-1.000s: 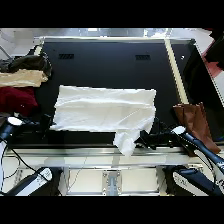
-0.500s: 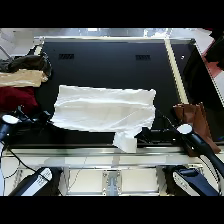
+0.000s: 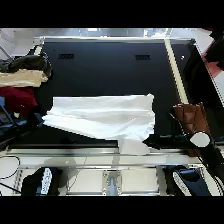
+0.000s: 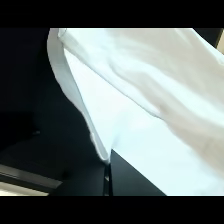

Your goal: Fold the shirts.

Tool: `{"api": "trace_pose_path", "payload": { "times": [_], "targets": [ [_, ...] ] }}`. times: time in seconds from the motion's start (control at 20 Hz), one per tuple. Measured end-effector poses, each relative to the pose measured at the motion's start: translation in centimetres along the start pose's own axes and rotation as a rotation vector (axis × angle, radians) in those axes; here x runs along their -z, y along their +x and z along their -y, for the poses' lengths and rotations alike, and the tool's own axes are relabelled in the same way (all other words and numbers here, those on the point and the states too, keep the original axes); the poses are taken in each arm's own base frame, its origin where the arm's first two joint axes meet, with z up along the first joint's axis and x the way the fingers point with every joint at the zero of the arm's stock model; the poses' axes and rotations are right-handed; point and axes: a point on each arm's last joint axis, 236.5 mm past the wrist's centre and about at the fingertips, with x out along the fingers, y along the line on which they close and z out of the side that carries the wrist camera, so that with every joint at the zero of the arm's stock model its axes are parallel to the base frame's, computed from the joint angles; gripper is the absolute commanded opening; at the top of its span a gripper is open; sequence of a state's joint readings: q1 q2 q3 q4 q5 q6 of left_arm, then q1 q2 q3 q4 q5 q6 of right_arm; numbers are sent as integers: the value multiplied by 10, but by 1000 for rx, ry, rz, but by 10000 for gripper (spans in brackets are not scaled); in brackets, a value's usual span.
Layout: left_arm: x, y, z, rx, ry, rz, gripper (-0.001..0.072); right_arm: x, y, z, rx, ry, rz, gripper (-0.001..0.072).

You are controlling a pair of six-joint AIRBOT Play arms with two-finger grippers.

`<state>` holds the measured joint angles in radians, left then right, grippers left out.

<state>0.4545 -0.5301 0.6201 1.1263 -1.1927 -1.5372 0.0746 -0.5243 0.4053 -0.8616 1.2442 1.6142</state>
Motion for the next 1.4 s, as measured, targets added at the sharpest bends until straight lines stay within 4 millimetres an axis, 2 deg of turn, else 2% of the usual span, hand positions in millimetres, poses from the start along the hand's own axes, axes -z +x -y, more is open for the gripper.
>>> {"api": "trace_pose_path", "payload": {
  "times": [0.15, 0.3, 0.4, 0.7, 0.85, 0.95, 1.15, 1.4],
  "targets": [
    [-1, -3, -1, -11, 18, -11, 6, -38, -16, -7, 32, -49, 125, 14],
    [-10, 10, -9, -40, 35, -53, 6, -90, -32, -12, 95, -108, 235, 15],
    [-22, 22, -8, -41, 63, -75, 6, -122, -33, -13, 134, -142, 249, 16],
    [-81, 84, 14, -91, 235, -106, 6, -215, -1, 0, 206, -176, 220, 16],
    [-100, 120, 18, -153, 318, -137, 6, -250, 20, 9, 222, -175, 210, 16],
    [-105, 142, 20, -185, 363, -162, 6, -266, 34, 17, 230, -167, 199, 16],
    [-101, 176, 7, -266, 413, -219, 7, -278, 57, 34, 246, -150, 166, 16],
    [-102, 189, -12, -355, 447, -238, 8, -280, 71, 46, 258, -151, 142, 17]
  ]
}}
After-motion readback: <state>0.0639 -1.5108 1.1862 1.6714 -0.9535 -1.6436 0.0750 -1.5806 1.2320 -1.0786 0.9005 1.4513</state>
